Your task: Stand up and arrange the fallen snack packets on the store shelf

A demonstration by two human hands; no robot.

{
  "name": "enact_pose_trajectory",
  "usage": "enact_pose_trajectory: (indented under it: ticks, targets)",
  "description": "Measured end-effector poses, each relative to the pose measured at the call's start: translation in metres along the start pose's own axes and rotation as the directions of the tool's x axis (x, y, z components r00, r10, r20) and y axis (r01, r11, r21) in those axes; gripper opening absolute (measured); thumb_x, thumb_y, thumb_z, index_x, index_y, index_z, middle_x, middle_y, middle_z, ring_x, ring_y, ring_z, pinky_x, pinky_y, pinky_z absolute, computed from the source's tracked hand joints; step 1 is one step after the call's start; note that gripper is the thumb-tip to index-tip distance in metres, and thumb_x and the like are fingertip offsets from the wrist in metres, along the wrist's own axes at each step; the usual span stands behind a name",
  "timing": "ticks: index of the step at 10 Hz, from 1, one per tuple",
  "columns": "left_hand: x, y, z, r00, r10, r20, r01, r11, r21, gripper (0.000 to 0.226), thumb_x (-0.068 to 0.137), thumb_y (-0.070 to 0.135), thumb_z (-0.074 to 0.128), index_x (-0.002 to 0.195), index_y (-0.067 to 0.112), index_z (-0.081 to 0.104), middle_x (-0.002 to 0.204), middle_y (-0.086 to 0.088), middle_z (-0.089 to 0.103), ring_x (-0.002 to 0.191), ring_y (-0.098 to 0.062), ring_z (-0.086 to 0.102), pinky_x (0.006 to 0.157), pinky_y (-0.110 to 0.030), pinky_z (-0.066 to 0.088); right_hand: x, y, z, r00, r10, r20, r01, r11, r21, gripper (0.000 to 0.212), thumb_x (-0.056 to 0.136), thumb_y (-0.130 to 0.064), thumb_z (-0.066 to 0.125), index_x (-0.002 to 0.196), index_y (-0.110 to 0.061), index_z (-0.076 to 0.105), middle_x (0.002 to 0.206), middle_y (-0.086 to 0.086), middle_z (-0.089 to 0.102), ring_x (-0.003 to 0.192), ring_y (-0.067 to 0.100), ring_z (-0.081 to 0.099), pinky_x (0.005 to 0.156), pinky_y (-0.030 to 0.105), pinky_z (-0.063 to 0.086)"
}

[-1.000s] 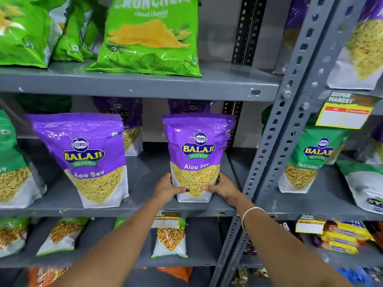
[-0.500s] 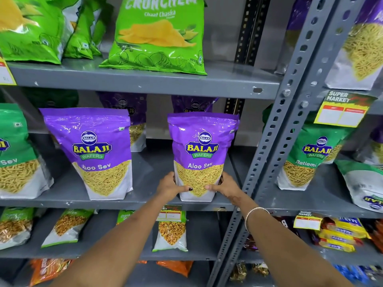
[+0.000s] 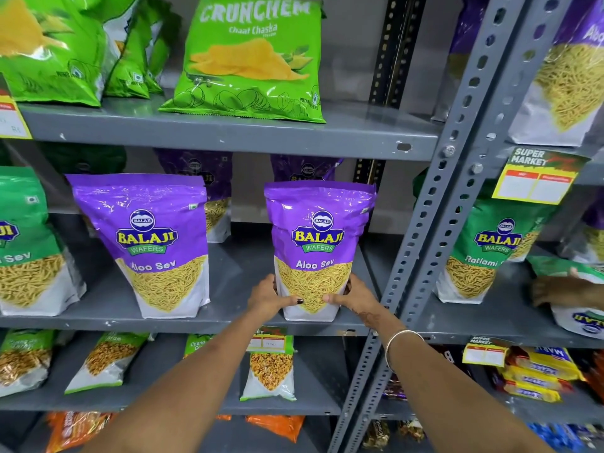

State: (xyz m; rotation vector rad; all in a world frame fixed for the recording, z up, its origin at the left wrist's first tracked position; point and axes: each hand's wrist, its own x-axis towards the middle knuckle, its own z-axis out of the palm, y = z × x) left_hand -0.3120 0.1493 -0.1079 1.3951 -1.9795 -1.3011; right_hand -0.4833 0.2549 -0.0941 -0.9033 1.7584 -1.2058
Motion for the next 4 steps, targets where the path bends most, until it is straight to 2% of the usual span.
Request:
enact_pose_trajectory:
  ticks: [1,2,3,4]
  targets:
    - [0.000,0.001,-0.001,0.999,-0.010,0.037,0.007,0.997,0.076,0.069,0.065,0.030,0.081,0.122,0.009,0.048,0.131,-0.010,0.058,0.122,-0.029,0.054,0.102,-0.048,0.046,-0.004,-0.002,0.000,0.999,0.031,-0.018,-0.032,0.999,-0.020,0.080,0.068,-0.001,0.078,0.133,-0.004,0.032,0.126,0.010,0.054,0.121,0.022,0.050,0.094,0.030,0.043]
    - [-0.002,0.003,-0.006,0.998,0.015,0.068,-0.019,0.998,0.061,0.087,0.057,0.039,0.083,0.128,0.014,0.039,0.137,-0.007,0.052,0.129,-0.030,0.048,0.105,-0.050,0.041,-0.007,-0.009,0.002,0.999,0.019,-0.037,-0.019,1.000,0.003,0.106,0.064,-0.011,0.083,0.144,-0.008,0.012,0.133,0.008,0.046,0.131,0.024,0.042,0.103,0.033,0.039]
    - [-0.020,0.010,-0.022,0.951,0.234,-0.201,-0.176,0.947,0.268,0.102,0.066,0.051,0.073,0.145,0.013,0.022,0.154,-0.009,0.029,0.141,-0.029,0.030,0.113,-0.049,0.031,-0.027,-0.033,0.016,0.925,-0.208,-0.318,0.134,0.962,-0.239,0.126,0.062,-0.050,0.077,0.148,-0.012,-0.007,0.158,0.010,0.015,0.147,0.024,0.012,0.121,0.044,0.017]
    - [-0.028,0.012,-0.038,0.705,0.586,-0.400,-0.319,0.765,0.559,0.086,0.081,0.064,0.043,0.143,0.007,0.027,0.154,-0.012,0.028,0.143,-0.027,0.023,0.114,-0.044,0.025,-0.038,-0.050,0.021,0.725,-0.540,-0.426,0.266,0.791,-0.551,0.113,0.070,-0.067,0.055,0.149,-0.009,-0.001,0.160,0.012,0.004,0.148,0.018,-0.004,0.123,0.040,0.006]
